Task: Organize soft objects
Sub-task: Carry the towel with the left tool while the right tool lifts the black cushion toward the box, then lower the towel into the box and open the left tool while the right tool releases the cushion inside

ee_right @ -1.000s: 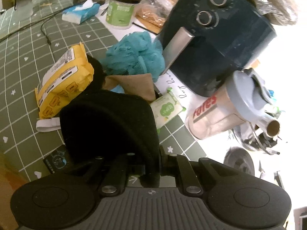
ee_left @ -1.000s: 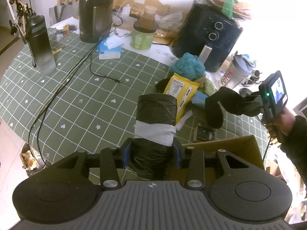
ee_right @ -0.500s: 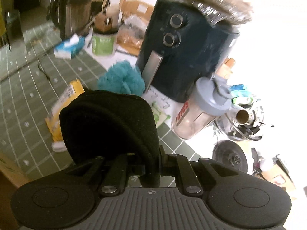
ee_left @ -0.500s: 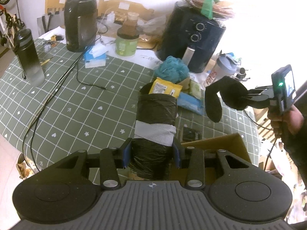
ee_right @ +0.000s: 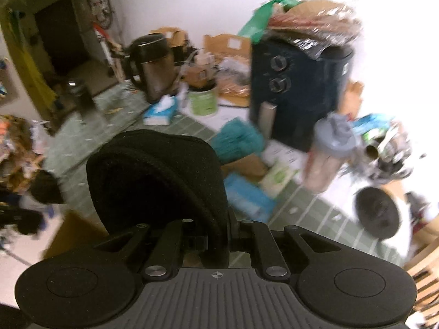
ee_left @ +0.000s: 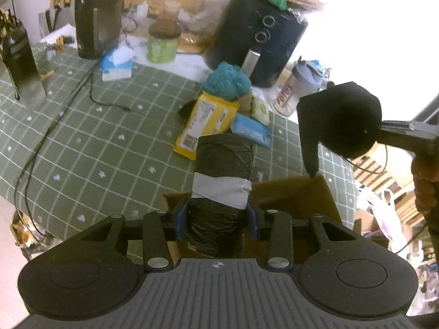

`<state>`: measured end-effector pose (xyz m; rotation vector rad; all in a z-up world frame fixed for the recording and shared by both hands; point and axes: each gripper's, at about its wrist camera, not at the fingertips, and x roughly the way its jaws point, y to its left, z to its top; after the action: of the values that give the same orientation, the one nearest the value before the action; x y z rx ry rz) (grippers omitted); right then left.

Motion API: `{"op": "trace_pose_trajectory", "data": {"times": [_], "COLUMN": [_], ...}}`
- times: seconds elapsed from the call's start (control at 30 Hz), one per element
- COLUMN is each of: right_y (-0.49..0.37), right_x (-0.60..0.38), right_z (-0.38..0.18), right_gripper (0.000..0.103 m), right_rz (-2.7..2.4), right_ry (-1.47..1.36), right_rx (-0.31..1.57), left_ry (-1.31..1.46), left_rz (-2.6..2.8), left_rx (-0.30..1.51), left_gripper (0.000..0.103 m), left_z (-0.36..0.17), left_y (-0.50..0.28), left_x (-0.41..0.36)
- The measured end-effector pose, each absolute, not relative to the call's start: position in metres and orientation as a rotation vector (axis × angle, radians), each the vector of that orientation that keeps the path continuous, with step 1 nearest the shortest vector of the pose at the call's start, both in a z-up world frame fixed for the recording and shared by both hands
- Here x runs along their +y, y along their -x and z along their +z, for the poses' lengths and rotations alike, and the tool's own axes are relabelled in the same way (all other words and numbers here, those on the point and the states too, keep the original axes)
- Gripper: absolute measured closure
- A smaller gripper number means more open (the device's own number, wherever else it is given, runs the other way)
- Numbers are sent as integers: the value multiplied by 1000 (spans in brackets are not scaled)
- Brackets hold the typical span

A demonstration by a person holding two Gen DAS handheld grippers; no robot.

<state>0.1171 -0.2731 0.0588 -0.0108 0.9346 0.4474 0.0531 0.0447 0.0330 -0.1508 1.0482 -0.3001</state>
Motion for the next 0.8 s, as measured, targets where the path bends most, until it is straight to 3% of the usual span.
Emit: {"op": "trace_pose_trajectory", "data": {"times": [0.27,0.53,0.63,0.67,0.8], "right_y": [-79,-66,-60,-58,-50], "right_x": [-266,-251,-246,-245,-247], "right_z": [51,1,-7,-6,-4], "right_gripper": [89,86,63,45,19], "right_rz": [588,557,544,547,540], "right_ry": [-112,-209,-208,-209,-204], "right_rx": [1071,1231,1245,1236,1198], "left_ry": [198,279,292,293,287], "left_rz": [-326,-298,-264,-251,-222], "left_rx": [1132,1247,1269,1272,1268], "left_gripper": [62,61,60,59,45], "left_z": [17,-12,-19,-20,-21], "left_y": [-48,-46,-48,-48,-47], "left_x": [36,31,31,31,34]}}
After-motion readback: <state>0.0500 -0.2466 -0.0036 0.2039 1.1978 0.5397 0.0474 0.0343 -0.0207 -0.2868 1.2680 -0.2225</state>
